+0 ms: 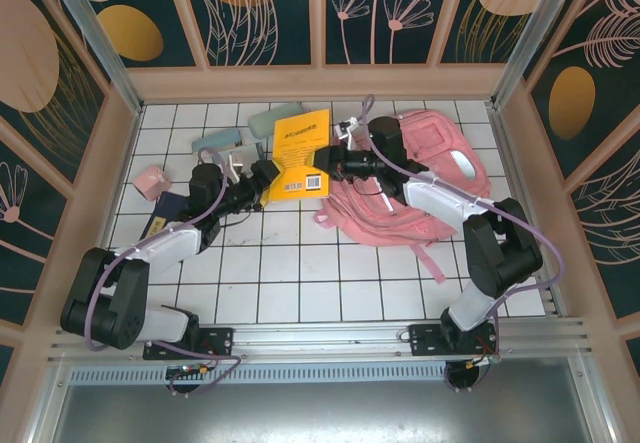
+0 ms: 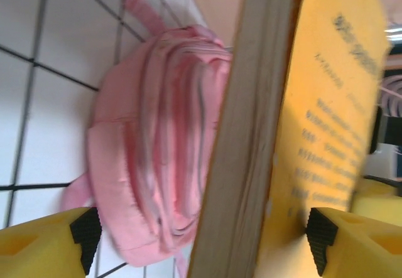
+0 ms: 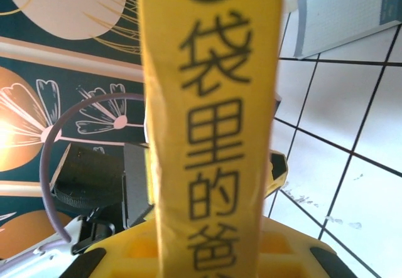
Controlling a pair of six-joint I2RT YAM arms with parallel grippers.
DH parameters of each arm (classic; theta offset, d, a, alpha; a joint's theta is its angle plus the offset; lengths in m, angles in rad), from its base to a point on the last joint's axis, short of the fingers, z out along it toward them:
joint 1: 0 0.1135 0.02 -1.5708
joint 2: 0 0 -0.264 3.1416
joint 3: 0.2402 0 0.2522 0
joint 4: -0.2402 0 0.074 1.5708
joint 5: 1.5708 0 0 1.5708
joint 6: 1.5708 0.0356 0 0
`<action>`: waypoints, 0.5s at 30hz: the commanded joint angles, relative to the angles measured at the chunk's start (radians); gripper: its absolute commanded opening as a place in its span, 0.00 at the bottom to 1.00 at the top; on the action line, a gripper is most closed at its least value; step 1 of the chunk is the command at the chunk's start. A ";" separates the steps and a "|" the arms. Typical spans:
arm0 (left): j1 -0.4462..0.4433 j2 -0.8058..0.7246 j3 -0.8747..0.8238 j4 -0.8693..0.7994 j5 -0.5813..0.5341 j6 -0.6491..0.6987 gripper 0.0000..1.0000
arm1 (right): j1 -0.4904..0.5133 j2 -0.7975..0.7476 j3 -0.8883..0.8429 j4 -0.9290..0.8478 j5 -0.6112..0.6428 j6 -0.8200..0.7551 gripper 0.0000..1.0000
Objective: Pack the student bag
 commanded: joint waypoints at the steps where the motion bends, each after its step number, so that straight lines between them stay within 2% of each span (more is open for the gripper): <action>1: 0.012 0.008 -0.002 0.250 0.081 -0.117 0.82 | 0.002 -0.035 -0.013 0.135 -0.071 0.034 0.00; 7: 0.013 0.015 -0.002 0.369 0.124 -0.178 0.69 | 0.007 -0.025 -0.029 0.154 -0.087 0.042 0.00; 11: 0.014 0.004 -0.006 0.383 0.128 -0.187 0.59 | 0.007 -0.017 -0.031 0.156 -0.095 0.038 0.00; 12: 0.013 -0.002 -0.010 0.380 0.128 -0.188 0.55 | 0.006 -0.016 -0.029 0.152 -0.100 0.035 0.00; 15: 0.013 -0.018 -0.015 0.374 0.125 -0.187 0.31 | 0.007 -0.009 -0.019 0.114 -0.101 0.005 0.00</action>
